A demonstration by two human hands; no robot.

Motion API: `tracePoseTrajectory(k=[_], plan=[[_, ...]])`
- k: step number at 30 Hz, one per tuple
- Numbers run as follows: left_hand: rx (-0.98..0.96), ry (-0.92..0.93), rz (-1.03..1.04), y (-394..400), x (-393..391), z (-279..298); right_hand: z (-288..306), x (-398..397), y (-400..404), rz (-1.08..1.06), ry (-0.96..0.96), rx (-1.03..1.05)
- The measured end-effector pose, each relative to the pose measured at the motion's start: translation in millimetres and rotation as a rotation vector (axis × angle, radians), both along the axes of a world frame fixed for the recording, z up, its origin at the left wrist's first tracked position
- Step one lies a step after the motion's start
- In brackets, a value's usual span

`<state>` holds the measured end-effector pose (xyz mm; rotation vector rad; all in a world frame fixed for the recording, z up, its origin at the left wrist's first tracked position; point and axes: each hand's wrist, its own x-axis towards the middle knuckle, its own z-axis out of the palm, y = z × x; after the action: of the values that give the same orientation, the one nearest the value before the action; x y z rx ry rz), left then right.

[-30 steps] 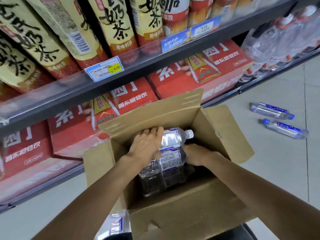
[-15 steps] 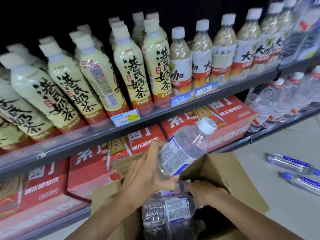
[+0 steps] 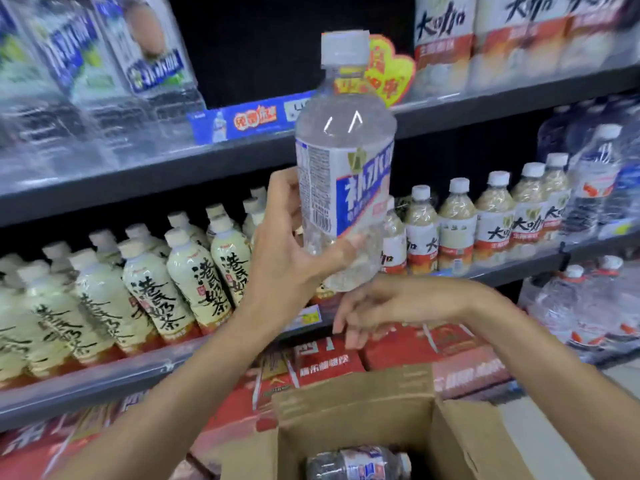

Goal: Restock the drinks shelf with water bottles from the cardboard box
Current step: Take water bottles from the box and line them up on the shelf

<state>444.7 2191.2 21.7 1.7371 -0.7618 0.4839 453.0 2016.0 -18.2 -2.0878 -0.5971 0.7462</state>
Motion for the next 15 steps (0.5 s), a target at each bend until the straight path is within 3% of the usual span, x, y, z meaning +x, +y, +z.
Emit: tracePoseTrajectory(k=[5, 8, 11, 15], plan=[[-0.104, -0.147, -0.036, 5, -3, 75, 106, -22, -18, -0.22, -0.33, 0.282], [-0.133, -0.206, -0.06, 6, 2, 120, 150, -28, -9, -0.258, -0.487, 0.531], [-0.166, -0.218, -0.066, 2, 12, 153, 185, -23, 13, -0.286, -0.715, 0.655], [-0.169, -0.14, -0.06, 11, 37, 180, 209, 4, 31, -0.31, -0.762, 0.804]])
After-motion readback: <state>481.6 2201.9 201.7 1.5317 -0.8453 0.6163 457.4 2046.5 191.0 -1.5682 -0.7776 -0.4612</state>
